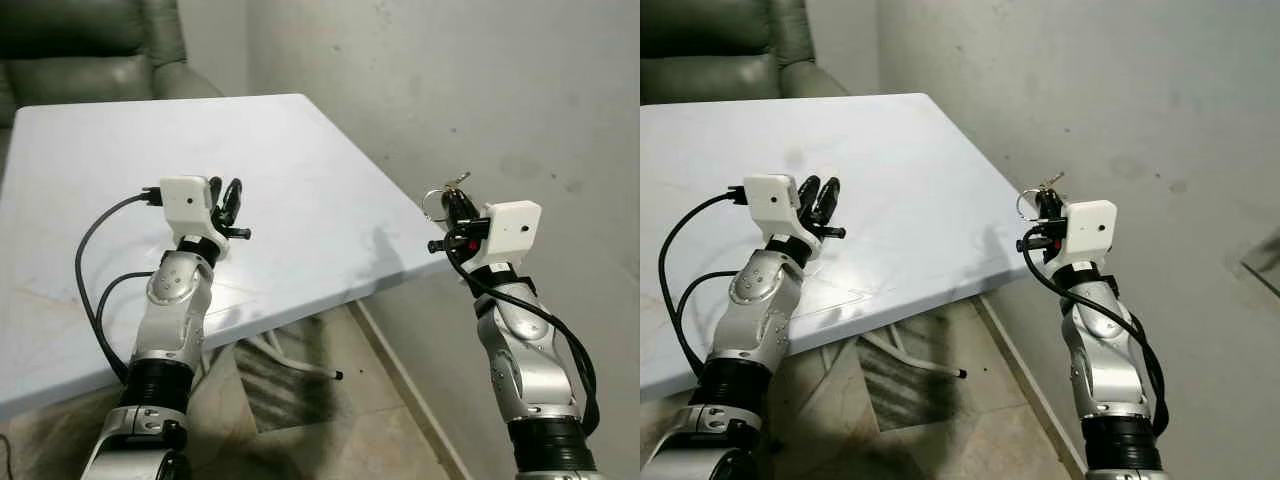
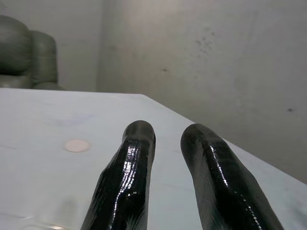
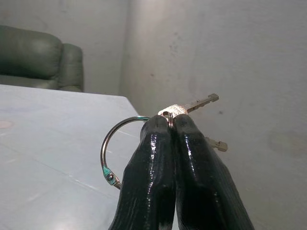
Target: Hang keys on a hook
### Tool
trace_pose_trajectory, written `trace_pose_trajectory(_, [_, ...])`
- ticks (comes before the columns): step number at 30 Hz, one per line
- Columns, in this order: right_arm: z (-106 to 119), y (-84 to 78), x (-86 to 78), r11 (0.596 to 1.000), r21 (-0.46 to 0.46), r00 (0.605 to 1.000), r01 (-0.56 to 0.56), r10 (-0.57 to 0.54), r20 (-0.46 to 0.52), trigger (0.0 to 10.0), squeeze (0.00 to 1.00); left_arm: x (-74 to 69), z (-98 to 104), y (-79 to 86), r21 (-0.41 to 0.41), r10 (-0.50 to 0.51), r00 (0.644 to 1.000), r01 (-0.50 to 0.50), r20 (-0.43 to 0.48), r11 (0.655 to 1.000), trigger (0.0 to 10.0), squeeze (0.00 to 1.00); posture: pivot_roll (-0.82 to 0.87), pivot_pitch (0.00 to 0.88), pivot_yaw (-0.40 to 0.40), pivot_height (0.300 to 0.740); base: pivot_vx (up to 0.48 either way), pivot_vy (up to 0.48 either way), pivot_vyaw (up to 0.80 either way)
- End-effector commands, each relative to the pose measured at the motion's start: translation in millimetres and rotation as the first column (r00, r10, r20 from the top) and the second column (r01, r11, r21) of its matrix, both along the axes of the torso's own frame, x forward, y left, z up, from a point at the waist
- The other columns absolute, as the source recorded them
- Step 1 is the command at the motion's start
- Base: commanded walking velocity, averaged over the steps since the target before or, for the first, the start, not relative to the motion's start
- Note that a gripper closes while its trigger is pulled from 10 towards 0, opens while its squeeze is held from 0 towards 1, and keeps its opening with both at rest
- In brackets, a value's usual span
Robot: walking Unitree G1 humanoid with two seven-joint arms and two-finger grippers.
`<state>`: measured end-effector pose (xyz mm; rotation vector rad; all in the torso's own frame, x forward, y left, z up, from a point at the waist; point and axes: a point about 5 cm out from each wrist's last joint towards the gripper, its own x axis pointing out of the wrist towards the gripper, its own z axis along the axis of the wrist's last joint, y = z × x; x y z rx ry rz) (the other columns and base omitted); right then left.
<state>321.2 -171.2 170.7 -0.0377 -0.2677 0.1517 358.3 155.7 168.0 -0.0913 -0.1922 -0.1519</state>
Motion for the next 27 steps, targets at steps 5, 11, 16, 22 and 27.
trace_pose_trajectory(5, [2.1,-3.0,-1.1,1.000,-0.006,1.000,0.006,-0.006,0.002,10.0,0.00,3.5,5.3,-2.9,0.014,0.004,1.000,-0.004,0.007,1.000,10.0,0.00,-0.16,0.000,-0.059,0.740,0.000,0.000,-0.73])
trace_pose_trajectory(11, [1.1,-2.7,-1.5,1.000,-0.006,1.000,0.006,-0.006,-0.003,10.0,0.00,3.3,6.1,-1.6,0.016,0.009,1.000,-0.010,0.014,1.000,10.0,0.00,-0.15,0.000,-0.061,0.740,0.000,0.000,-0.72])
trace_pose_trajectory(16, [1.0,-2.5,-1.4,1.000,-0.007,1.000,0.006,-0.006,-0.006,10.0,0.00,3.2,3.7,-0.1,0.007,0.001,1.000,-0.001,-0.004,1.000,10.0,0.00,-0.15,0.000,-0.062,0.740,0.000,0.000,-0.72])
trace_pose_trajectory(22, [-0.4,-1.8,-1.9,1.000,-0.006,1.000,0.005,-0.005,-0.010,10.0,0.00,3.3,2.4,1.5,-0.001,0.011,1.000,-0.011,-0.017,1.000,10.0,0.00,-0.15,0.000,-0.062,0.740,0.000,0.396,-0.72])
trace_pose_trajectory(27, [-0.5,-1.8,-2.3,1.000,-0.005,1.000,0.005,-0.005,-0.013,10.0,0.00,2.8,2.3,2.2,0.006,0.019,1.000,-0.019,-0.016,1.000,10.0,0.00,-0.15,0.000,-0.062,0.740,0.000,0.091,-0.72])
